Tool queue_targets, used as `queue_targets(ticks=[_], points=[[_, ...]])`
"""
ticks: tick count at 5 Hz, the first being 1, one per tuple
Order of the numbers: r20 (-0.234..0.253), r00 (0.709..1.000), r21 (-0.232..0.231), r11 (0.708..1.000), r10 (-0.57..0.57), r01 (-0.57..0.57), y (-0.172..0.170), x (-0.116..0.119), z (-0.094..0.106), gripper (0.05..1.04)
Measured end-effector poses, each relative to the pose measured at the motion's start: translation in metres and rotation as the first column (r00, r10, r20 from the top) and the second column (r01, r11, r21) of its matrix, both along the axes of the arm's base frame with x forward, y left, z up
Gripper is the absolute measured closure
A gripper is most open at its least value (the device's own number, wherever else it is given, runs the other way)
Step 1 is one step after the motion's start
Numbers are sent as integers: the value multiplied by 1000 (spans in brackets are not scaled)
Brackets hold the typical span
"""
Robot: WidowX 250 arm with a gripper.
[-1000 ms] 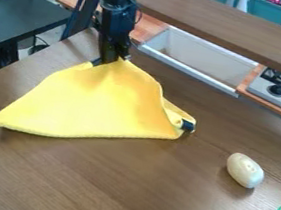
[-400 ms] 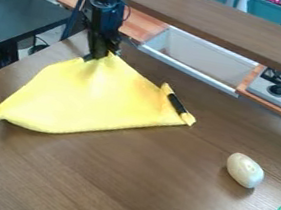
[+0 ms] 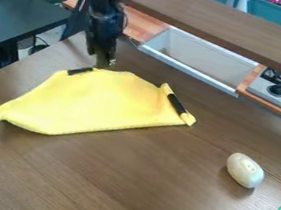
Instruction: Fold cloth from bottom right to top left
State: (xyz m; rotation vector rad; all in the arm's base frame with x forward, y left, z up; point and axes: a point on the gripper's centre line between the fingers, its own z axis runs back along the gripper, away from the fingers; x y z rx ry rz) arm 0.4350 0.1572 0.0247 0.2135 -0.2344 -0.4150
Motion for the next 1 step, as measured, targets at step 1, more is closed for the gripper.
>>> queue_targets(ticks=[1], points=[[-3, 1000, 52, 998, -29, 29, 4, -6, 13, 85]])
